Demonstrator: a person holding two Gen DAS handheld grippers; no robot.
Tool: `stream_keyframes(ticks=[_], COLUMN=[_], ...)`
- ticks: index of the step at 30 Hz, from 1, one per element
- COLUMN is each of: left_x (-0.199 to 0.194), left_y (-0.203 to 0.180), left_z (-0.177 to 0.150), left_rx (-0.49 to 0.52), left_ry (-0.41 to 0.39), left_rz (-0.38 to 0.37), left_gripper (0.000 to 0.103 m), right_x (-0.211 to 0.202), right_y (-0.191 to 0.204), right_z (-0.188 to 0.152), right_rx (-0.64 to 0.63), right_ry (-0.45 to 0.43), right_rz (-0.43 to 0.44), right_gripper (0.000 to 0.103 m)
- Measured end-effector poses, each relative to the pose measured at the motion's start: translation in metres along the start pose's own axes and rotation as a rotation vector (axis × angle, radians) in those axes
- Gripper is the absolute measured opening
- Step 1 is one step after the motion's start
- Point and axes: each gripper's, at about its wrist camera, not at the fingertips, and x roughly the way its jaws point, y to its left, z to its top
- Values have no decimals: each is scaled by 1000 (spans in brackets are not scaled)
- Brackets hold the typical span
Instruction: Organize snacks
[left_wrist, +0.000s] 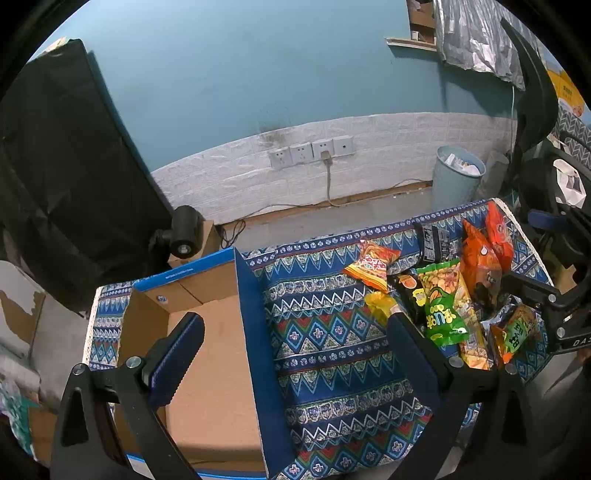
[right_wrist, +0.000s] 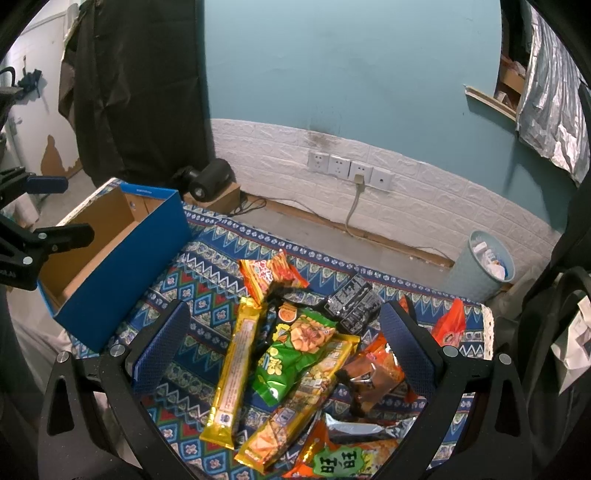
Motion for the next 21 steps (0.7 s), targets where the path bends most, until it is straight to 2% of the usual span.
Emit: stream_keyframes(ticks=[21], left_x=[1], left_y=[-1], left_z=[-4], left_rx=[-2], left_ry=[6], left_rz=[-8], left_gripper=[100], right_x=[1], right_y=[0], right_z=[-2], right_rx=[-2], right_ry=[3], right_rz=[2], right_gripper=[100])
